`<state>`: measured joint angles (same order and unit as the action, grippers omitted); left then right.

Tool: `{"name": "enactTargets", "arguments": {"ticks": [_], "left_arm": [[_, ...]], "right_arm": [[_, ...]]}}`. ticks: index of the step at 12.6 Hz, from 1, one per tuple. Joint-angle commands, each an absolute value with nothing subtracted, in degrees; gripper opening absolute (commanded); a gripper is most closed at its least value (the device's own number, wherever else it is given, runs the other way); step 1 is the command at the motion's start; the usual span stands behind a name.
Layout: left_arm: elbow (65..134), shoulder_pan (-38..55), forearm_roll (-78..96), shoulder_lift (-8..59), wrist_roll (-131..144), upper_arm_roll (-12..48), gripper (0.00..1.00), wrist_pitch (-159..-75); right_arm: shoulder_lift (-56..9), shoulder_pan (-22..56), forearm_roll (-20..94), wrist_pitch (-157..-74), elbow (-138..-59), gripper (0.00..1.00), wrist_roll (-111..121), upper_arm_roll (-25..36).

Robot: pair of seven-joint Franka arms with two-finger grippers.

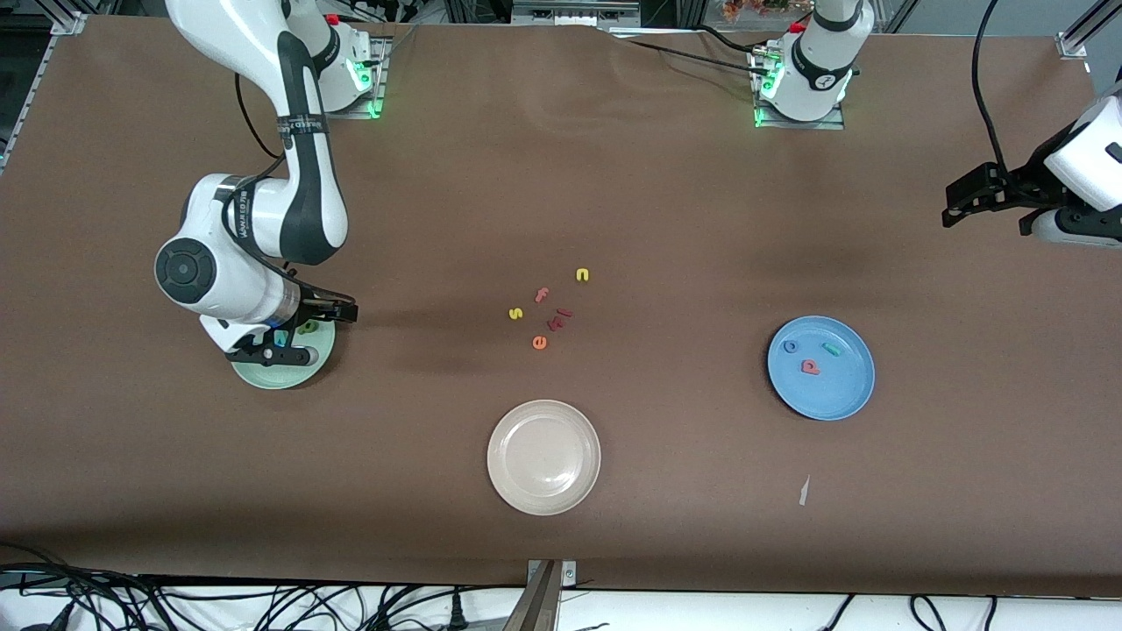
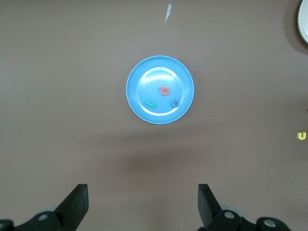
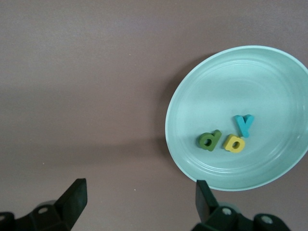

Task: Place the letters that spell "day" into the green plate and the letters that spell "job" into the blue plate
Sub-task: 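Release the cyan y on the green plate while the left gripper withdraws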

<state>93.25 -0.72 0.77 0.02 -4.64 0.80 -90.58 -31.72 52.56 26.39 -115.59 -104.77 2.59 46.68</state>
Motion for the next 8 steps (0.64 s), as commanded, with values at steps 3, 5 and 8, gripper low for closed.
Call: {"name": "enactTargets", "arguments": {"ticks": [3, 5, 8], "left_arm": [[93.69, -0.62, 1.67, -0.79, -4.13, 0.88, 1.0, -88.86], [93.69, -0.7, 1.58, -0.88, -4.13, 0.88, 1.0, -87.37], [93.52, -0.62, 1.49, -0.79, -4.13, 0.97, 1.0, -87.1]], "right_arm": [[-26.21, 32.58, 14.81, -111.97, -101.08, 1.0, 1.49, 27.48], [-23.66, 19.32, 7.68, -111.89, -100.99, 1.0, 1.58, 14.66], [-20.14, 6.88, 2.3, -109.88, -101.07, 1.0, 1.84, 3.44]]}}
